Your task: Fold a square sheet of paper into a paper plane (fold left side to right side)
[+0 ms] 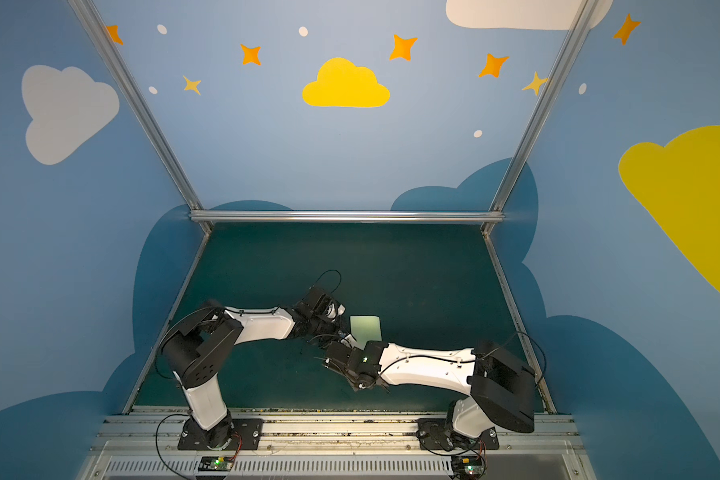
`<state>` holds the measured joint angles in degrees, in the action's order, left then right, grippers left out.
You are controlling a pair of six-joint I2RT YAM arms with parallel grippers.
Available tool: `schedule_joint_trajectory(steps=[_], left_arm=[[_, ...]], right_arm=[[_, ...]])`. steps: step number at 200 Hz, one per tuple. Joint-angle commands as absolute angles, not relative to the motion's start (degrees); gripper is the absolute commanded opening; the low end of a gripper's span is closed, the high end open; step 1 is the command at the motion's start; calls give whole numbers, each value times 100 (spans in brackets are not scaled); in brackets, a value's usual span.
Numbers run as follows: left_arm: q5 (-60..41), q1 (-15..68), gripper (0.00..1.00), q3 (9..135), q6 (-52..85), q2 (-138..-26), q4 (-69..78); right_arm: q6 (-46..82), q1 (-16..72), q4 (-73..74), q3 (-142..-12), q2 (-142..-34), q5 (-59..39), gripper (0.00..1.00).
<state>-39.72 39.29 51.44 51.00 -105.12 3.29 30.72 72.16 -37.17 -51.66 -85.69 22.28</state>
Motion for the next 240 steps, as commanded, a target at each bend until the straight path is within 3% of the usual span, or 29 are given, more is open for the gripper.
schedule_joint_trajectory(steps=[1, 48, 73, 114, 147, 168, 240], left_arm=[[-4052, 3889, 6, 5279, 4889, -10583, 73], [-3946, 3499, 38, 5243, 4328, -10141, -694], [-3938, 3199, 45, 5276, 4026, -9832, -1134], [-4058, 3123, 42, 6042, 3610, -10098, -1685], [-4263, 3280, 26, 6903, 3517, -10823, -1821], [-4341, 3463, 22, 7464, 3454, -11327, -1980], [-4130, 3724, 20, 8060, 3156, -12200, -2405]], right_arm=[[2935, 7021, -3468, -5170, -8388, 1738, 0], [2795, 6565, -2920, -4969, -8280, 734, 0], [2776, 6419, -2788, -4877, -8253, 514, 0], [2825, 6266, -2630, -4654, -8161, 348, 0], [2913, 6156, -2480, -4438, -8080, 275, 0], [2960, 6117, -2405, -4347, -8033, 223, 0], [2930, 5895, -2312, -4284, -7947, 34, 0]])
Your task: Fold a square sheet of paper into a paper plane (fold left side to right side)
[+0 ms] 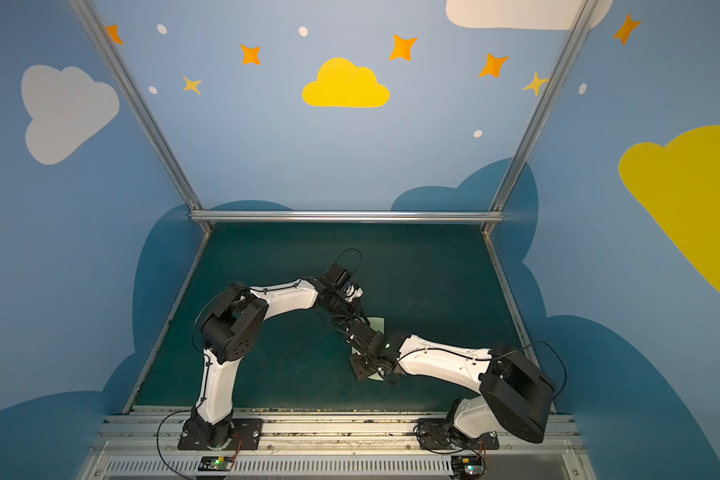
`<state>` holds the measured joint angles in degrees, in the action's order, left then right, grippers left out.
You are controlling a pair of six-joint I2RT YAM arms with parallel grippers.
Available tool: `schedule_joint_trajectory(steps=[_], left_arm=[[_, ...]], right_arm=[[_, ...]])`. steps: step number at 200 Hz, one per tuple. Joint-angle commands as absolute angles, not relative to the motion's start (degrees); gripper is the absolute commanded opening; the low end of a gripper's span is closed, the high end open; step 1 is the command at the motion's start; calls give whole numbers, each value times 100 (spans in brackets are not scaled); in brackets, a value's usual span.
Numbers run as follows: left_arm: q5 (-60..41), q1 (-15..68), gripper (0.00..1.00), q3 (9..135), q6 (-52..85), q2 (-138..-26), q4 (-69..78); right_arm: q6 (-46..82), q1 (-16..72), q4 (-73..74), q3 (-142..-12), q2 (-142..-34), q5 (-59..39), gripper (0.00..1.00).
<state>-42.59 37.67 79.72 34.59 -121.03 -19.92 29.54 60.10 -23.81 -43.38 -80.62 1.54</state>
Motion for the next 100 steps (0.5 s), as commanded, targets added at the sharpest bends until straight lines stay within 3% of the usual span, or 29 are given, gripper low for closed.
schedule_joint_trajectory(steps=[1, 100], left_arm=[[-4122, 3725, 20, 8060, 3143, -12204, -2415], [-3674, 3718, 16, 7948, 2685, -12334, -2861]], right_arm=[[2924, 5892, -2312, -4278, -7946, 26, 0], [2523, 4930, -2110, -4104, -8190, -256, 0]])
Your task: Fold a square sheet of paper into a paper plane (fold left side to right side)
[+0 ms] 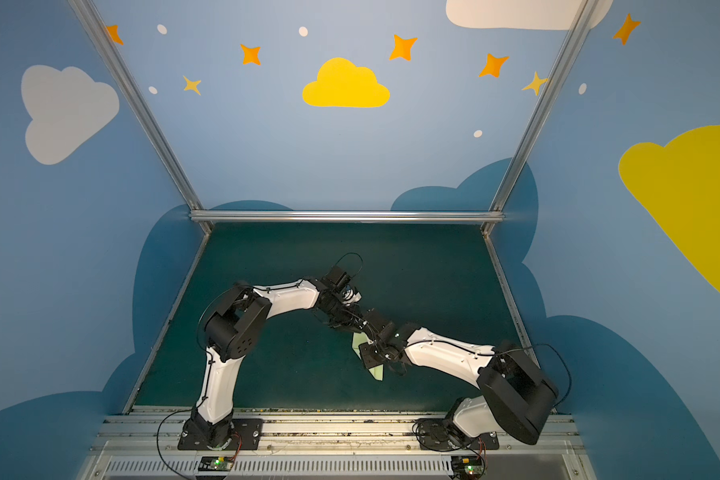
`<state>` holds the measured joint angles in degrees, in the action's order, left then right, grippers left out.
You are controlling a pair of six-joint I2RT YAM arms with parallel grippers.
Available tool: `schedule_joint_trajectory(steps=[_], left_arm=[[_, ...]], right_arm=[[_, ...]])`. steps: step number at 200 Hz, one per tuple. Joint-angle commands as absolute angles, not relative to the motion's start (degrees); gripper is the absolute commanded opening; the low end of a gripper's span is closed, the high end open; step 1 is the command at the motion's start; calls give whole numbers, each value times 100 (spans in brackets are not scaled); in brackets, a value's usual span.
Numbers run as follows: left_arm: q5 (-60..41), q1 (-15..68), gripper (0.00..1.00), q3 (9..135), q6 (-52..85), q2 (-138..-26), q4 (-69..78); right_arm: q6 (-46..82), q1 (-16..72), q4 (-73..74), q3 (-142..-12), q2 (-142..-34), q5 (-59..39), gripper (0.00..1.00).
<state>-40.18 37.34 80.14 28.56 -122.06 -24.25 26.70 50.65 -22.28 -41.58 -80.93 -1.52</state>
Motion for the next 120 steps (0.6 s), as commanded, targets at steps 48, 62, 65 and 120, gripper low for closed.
schedule_joint_trajectory(steps=[48, 62, 65, 120], left_arm=[[-3674, 3720, 14, 7884, 2658, -12326, -2832], [-3682, 3717, 13, 7858, 2673, -12324, -2813], [-3683, 3722, 13, 7851, 2670, -12330, -2806], [-3716, 3723, 12, 7787, 2662, -12296, -2767]], right_arm=[[2443, 4669, -1972, -4140, -8459, -307, 0], [2435, 4614, -1934, -4150, -8529, -340, 0], [2431, 4599, -1927, -4161, -8542, -347, 0], [2437, 4544, -1830, -4192, -8719, -439, 0]])
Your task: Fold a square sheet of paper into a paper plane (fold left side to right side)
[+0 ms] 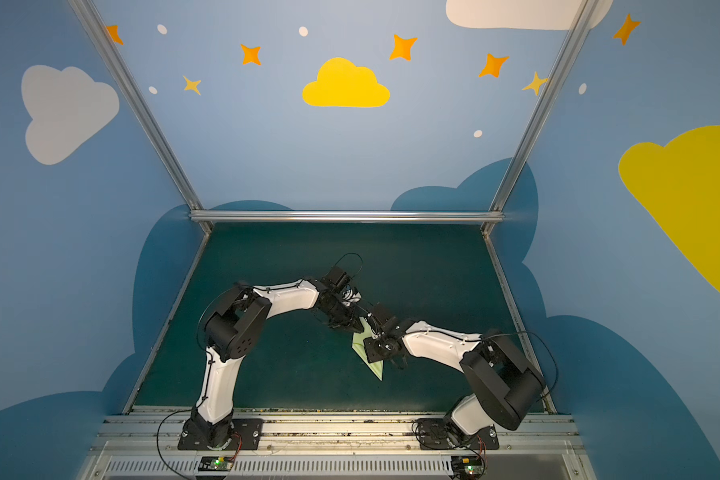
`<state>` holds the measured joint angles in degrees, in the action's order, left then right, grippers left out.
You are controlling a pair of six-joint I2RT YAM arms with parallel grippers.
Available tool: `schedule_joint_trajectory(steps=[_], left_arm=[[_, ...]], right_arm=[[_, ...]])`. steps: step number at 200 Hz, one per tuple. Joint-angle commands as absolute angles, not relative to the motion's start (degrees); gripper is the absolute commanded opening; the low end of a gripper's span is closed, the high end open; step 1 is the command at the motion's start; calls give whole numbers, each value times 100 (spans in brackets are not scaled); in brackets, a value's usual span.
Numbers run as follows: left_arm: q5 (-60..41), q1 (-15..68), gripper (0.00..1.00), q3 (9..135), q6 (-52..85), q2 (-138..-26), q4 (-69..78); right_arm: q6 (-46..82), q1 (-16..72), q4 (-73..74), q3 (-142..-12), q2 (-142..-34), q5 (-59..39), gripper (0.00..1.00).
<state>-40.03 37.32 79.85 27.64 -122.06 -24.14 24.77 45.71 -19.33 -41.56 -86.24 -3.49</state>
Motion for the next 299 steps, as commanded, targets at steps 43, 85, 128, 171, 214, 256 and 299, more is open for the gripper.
schedule_joint_trajectory(steps=[43, 85, 128, 171, 214, 256, 299], left_arm=[[-3735, 3730, 12, 7735, 2665, -12267, -2718], [-3744, 3724, 11, 7704, 2680, -12261, -2705], [-3735, 3730, 9, 7675, 2681, -12228, -2692], [-3735, 3731, 9, 7586, 2736, -12172, -2619], [-3735, 3742, 9, 7550, 2747, -12171, -2595], [-3736, 3753, 8, 7541, 2743, -12188, -2584], [-3734, 3752, 8, 7528, 2737, -12184, -2586]], right_arm=[[2502, 4535, -1732, -4063, -8801, -448, 0], [2553, 4534, -1669, -3982, -8903, -413, 0], [2663, 4526, -1684, -3885, -8763, -431, 0], [2837, 4531, -1674, -3885, -8375, -678, 0], [2907, 4550, -1662, -3727, -8249, -809, 0], [2867, 4542, -1670, -3748, -8362, -682, 0], [2747, 4526, -1774, -3823, -8480, -515, 0]])
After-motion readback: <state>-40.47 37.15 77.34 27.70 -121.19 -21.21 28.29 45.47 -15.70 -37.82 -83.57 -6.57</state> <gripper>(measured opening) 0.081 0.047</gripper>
